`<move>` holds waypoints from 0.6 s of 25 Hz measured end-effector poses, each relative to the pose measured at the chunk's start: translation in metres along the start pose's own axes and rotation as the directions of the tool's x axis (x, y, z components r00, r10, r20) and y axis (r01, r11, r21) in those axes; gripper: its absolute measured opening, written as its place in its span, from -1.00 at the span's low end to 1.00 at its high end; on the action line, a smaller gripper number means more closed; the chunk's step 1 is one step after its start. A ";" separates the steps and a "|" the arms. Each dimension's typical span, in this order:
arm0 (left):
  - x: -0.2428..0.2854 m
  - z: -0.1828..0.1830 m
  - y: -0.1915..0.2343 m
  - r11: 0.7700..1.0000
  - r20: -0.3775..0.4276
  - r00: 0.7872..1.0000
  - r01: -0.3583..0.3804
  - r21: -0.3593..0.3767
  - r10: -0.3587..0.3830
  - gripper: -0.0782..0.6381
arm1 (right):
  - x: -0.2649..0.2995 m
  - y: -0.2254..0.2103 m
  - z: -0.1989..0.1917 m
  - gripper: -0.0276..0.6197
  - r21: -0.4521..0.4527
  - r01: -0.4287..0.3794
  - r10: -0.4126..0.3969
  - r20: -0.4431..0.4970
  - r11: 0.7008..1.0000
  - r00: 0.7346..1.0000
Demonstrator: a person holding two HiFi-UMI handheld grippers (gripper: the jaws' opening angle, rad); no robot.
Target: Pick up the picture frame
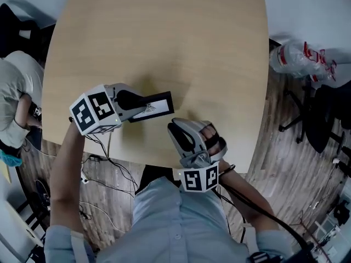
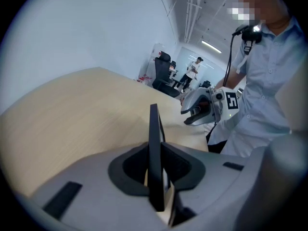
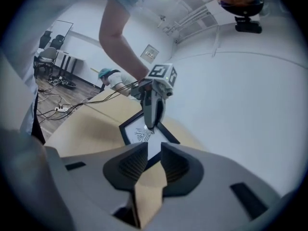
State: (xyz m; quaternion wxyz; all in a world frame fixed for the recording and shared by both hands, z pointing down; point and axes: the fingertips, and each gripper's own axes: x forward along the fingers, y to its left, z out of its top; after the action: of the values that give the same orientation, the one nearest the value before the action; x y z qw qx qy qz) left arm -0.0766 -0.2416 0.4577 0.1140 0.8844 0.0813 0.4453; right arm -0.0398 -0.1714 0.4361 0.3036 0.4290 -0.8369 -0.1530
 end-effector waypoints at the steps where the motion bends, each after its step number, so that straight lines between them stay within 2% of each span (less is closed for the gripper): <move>1: -0.007 0.008 -0.007 0.999 0.030 0.999 -0.034 -0.011 0.035 -0.59 | -0.009 -0.007 0.004 -0.67 0.018 0.022 -0.022 0.012 1.000 1.000; 3: -0.022 0.025 -0.023 0.993 0.099 0.988 -0.111 -0.041 0.114 -0.59 | -0.030 -0.019 0.013 -0.72 0.053 0.059 -0.061 0.044 0.997 0.997; 5: -0.034 0.043 -0.043 0.980 0.166 0.967 -0.185 -0.073 0.195 -0.59 | -0.057 -0.027 0.020 -0.77 0.102 0.080 -0.087 0.070 0.992 0.994; 7: -0.044 0.063 -0.051 0.956 0.240 0.926 -0.272 -0.111 0.291 -0.59 | -0.076 -0.043 0.021 -0.78 0.166 0.095 -0.112 0.092 0.981 0.990; 8: -0.051 0.074 -0.046 0.935 0.283 0.892 -0.327 -0.138 0.354 -0.59 | -0.080 -0.056 0.019 -0.79 0.192 0.106 -0.128 0.108 0.976 0.986; 9: -0.060 0.085 -0.038 0.906 0.325 0.846 -0.386 -0.174 0.423 -0.59 | -0.080 -0.070 0.018 -0.80 0.209 0.116 -0.145 0.126 0.971 0.981; 11: -0.081 0.100 -0.030 0.831 0.386 0.737 -0.490 -0.263 0.556 -0.59 | -0.084 -0.097 0.019 -0.80 0.216 0.130 -0.164 0.146 0.968 0.976; 13: -0.102 0.110 -0.041 0.754 0.423 0.624 -0.550 -0.360 0.657 -0.59 | -0.099 -0.122 0.025 -0.80 0.222 0.158 -0.194 0.149 0.962 0.970; 14: -0.113 0.114 -0.050 0.713 0.438 0.563 -0.570 -0.408 0.700 -0.59 | -0.109 -0.137 0.029 -0.80 0.253 0.188 -0.232 0.159 0.949 0.960; 15: -0.126 0.119 -0.060 0.667 0.451 0.492 -0.592 -0.454 0.744 -0.59 | -0.120 -0.153 0.032 -0.80 0.314 0.226 -0.289 0.170 0.922 0.942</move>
State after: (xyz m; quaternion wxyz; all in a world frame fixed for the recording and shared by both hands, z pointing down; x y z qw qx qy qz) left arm -0.0573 -0.2302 0.2753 0.0556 0.9165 -0.3653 0.1535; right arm 0.0886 -0.1638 0.2869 0.1232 0.5566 -0.8138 -0.1127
